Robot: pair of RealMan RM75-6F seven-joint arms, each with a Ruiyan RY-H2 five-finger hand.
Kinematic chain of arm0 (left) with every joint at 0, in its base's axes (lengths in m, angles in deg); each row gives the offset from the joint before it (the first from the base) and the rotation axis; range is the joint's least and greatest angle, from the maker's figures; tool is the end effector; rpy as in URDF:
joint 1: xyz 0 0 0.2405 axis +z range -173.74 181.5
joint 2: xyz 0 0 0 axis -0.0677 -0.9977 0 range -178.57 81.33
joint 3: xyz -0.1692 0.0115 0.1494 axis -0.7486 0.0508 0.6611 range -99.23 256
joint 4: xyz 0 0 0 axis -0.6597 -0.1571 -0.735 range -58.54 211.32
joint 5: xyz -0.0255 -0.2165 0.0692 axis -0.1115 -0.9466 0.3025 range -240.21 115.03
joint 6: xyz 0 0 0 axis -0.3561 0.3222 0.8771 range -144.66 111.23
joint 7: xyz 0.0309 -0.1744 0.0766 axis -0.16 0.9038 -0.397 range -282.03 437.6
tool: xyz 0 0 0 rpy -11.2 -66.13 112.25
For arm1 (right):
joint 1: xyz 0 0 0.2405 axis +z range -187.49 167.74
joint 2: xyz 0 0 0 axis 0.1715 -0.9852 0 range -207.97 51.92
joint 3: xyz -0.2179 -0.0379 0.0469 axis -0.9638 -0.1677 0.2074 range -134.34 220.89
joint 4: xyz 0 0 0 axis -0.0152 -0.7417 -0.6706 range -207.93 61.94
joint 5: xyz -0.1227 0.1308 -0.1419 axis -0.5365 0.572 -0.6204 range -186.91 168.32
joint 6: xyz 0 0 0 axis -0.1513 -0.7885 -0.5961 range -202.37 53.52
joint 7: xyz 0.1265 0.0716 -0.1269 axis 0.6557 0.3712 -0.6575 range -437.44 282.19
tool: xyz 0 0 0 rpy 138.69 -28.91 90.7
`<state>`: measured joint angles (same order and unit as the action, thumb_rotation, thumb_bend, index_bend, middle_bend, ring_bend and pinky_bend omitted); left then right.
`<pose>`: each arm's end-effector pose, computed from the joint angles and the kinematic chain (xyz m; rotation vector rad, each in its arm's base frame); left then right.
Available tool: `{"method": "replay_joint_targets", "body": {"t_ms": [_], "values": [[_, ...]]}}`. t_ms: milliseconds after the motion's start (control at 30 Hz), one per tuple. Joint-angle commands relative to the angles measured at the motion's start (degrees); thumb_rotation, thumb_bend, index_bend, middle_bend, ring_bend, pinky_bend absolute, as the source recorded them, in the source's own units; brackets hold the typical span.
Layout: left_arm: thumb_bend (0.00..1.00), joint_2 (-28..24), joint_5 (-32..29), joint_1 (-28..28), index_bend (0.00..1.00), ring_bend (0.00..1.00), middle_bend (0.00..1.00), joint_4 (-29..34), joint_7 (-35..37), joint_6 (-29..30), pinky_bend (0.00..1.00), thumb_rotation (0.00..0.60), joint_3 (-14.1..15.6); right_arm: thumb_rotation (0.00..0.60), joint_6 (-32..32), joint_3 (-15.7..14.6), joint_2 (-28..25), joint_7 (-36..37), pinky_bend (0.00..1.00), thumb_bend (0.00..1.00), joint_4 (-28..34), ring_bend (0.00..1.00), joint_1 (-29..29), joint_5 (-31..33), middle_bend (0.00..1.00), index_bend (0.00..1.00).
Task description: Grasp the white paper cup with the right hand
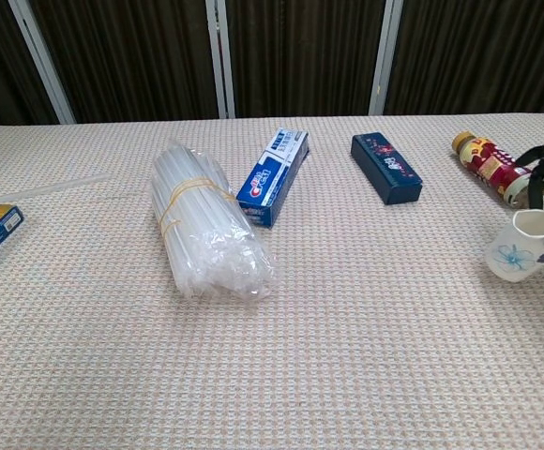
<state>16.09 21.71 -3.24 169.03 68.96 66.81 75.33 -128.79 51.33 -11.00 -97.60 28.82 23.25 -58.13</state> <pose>-0.2862 0.2413 0.1228 -1.4405 -0.8024 -0.8049 -0.2168 -0.3404 0.0325 1.6208 -1.2141 0.6626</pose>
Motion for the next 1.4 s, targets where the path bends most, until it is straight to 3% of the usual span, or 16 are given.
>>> {"method": "replay_joint_targets", "body": {"t_ms": [33,300,567,833,1067,1167,1233,1400], "values": [[0.10,0.01,-0.05,-0.02,0.00,0.00,0.00,0.01,-0.05,-0.02,0.00,0.600,-0.01,0.600,3.70,2.70,-0.83,7.06,0.00,0.13,0.38,0.00,0.38,0.47,0.04,0.50],[0.10,0.21,-0.28,-0.04,0.00,0.00,0.00,0.08,-0.54,0.06,0.00,0.600,-0.11,0.600,13.65,4.05,0.23,18.31,0.00,0.12,-8.23,0.00,1.53,0.60,0.04,0.50],[0.10,0.40,-0.61,-0.12,0.00,0.00,0.00,0.30,-1.17,0.06,0.00,0.600,-0.28,0.600,17.20,3.13,1.28,22.19,0.00,0.10,-15.50,0.00,1.82,-1.08,0.03,0.46],[0.10,0.39,-0.61,-0.10,0.00,0.00,0.00,0.30,-1.08,0.10,0.00,0.600,-0.24,0.600,12.96,-0.05,1.86,15.29,0.00,0.11,-18.97,0.00,1.95,1.20,0.00,0.36],[0.10,0.35,-0.47,-0.11,0.00,0.00,0.00,0.21,-0.76,0.12,0.00,0.600,-0.18,0.600,5.41,-2.39,2.77,5.75,0.00,0.09,-17.79,0.00,2.05,4.25,0.00,0.11],[0.10,0.36,-0.45,-0.14,0.00,0.00,0.00,0.20,-0.84,0.11,0.00,0.600,-0.18,0.600,1.49,-2.82,3.53,2.80,0.00,0.09,-16.89,0.00,1.71,2.85,0.00,0.05],[0.10,0.36,-0.44,-0.16,0.00,0.00,0.00,0.20,-0.79,0.09,0.00,0.600,-0.19,0.600,0.36,-3.03,3.96,1.63,0.00,0.08,-16.43,0.00,1.66,1.95,0.00,0.05],[0.10,0.34,-0.43,-0.17,0.00,0.00,0.00,0.18,-0.69,0.08,0.00,0.600,-0.18,0.600,-0.78,-4.04,5.20,-1.87,0.00,0.06,-16.62,0.00,2.08,-0.63,0.00,0.17]]}}
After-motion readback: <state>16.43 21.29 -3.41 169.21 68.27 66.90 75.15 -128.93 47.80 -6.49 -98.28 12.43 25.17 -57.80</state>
